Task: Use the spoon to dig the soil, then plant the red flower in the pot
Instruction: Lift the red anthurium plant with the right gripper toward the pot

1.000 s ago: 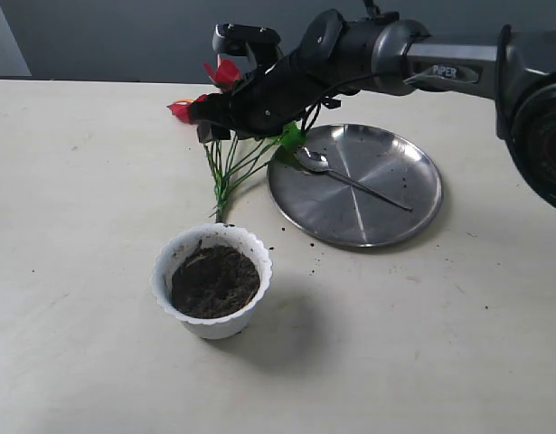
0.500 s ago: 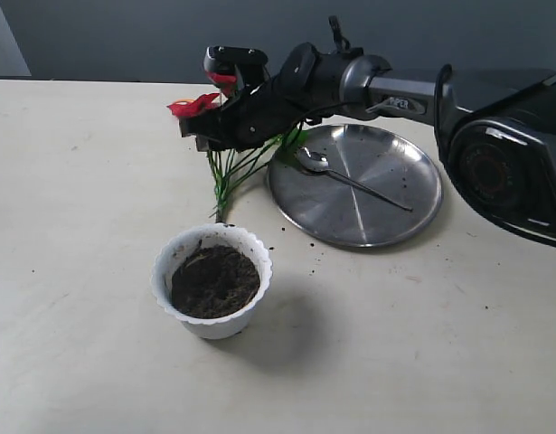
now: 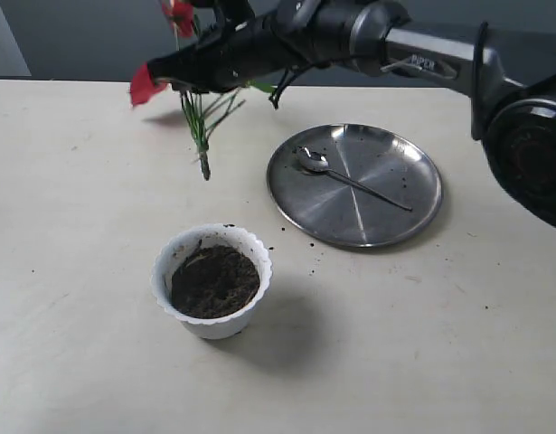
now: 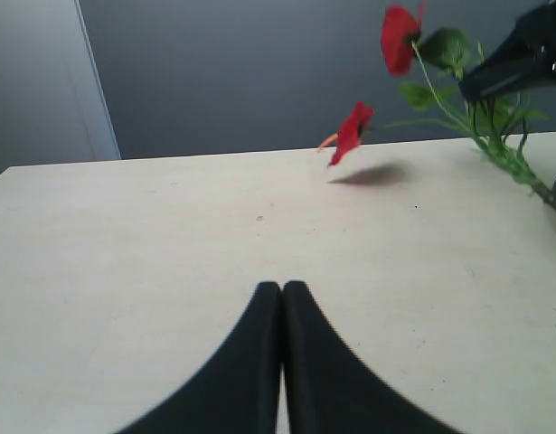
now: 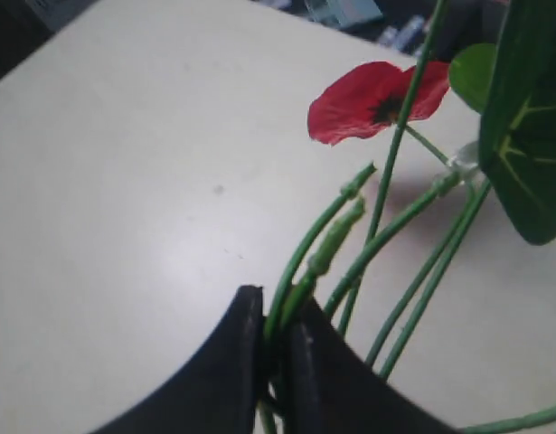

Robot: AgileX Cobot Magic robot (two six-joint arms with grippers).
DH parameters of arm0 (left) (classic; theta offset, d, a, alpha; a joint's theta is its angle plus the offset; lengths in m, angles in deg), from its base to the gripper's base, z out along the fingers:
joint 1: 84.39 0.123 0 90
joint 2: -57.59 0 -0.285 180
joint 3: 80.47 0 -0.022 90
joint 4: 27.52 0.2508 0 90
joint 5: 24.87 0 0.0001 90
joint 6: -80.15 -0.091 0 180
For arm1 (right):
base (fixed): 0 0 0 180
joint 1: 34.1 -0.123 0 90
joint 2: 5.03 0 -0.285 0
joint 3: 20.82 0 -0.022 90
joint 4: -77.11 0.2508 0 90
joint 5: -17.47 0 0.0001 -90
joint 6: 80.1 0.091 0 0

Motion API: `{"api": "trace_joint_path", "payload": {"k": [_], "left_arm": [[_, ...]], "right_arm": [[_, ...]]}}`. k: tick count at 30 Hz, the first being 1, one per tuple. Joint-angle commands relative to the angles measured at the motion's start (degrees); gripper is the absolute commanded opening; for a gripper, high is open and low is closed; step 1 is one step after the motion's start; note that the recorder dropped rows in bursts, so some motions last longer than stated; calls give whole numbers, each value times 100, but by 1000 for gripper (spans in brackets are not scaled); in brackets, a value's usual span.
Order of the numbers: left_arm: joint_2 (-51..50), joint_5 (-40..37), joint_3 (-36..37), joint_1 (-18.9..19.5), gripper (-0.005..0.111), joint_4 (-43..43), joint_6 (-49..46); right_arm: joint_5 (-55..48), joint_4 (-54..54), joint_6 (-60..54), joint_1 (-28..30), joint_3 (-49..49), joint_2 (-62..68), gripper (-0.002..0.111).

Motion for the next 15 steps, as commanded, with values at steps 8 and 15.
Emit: {"api": "trace_joint_path", "payload": {"k": [8, 15], "left_arm": [[13, 1, -2, -10, 0, 1, 5], [13, 1, -2, -10, 0, 1, 5]], "right_arm": [[331, 51, -1235, -781, 233, -1714, -1], [1804, 1089, -2422, -1111, 2369, -2919, -1]]}}
